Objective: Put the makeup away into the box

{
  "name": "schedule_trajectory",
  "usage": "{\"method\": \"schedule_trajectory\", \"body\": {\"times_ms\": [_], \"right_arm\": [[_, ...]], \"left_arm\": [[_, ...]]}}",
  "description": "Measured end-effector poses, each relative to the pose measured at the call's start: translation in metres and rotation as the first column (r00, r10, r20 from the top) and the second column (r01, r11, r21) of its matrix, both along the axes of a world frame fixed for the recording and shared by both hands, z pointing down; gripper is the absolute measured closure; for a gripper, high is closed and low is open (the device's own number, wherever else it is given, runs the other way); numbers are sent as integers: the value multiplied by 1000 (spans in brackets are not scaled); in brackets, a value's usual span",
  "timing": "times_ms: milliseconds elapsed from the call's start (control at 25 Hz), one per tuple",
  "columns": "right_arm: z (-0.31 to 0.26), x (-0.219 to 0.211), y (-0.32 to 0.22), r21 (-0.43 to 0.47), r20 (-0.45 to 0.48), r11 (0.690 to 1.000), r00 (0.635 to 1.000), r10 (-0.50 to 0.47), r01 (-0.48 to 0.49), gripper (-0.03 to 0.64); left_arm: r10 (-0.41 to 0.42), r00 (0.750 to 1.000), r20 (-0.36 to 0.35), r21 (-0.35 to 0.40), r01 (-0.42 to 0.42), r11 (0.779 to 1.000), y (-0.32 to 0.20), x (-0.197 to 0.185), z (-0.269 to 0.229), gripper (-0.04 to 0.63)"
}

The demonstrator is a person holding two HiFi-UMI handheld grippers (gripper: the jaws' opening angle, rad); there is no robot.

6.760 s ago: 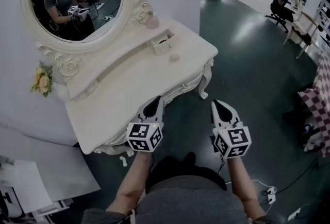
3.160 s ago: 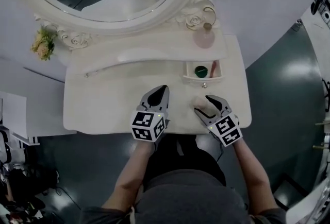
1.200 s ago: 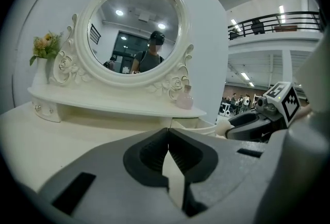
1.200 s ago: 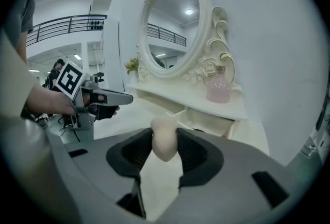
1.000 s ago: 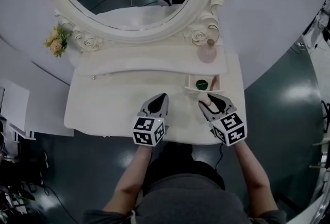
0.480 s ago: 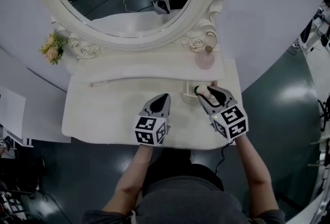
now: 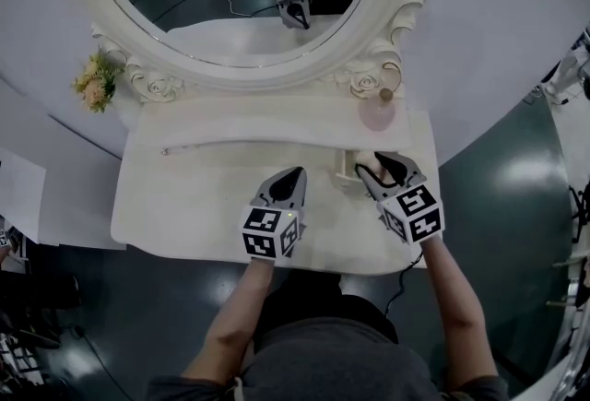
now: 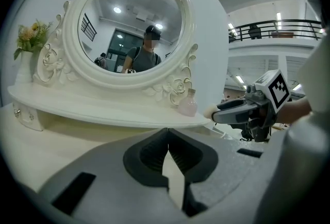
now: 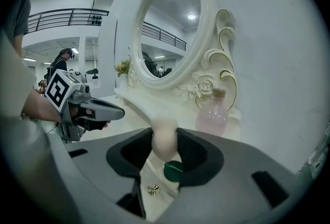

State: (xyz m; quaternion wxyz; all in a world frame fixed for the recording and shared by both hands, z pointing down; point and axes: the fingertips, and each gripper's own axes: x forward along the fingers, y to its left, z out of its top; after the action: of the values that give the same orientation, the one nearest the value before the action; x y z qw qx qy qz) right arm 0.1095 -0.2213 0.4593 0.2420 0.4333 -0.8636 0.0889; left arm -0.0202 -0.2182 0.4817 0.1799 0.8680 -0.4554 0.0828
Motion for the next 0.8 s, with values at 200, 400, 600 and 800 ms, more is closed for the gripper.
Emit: {"method": "schedule_trajectory", "body": {"times_ms": [200,400,600,800], "right_arm": [[15,-1,-6,-36,-39,999,999,-22,21,459],[32,-4,-11,-66,-87,997,995,-54,48,457],[43,-8,-12,-101,-112,993,991,-72,60,456],[48,-8,-13,-128,-134,989,987,-85,67,451]], "left_arm": [[-14,1000,0,-12,14,1000,-2,-4,4,589],[-29,1000,4,-23,29,999,-3,-8,9,589],[-46,999,7,-36,46,998,-2,-13,12,589],[-58,998,7,-44,58,997,0,-16,15,589]]}}
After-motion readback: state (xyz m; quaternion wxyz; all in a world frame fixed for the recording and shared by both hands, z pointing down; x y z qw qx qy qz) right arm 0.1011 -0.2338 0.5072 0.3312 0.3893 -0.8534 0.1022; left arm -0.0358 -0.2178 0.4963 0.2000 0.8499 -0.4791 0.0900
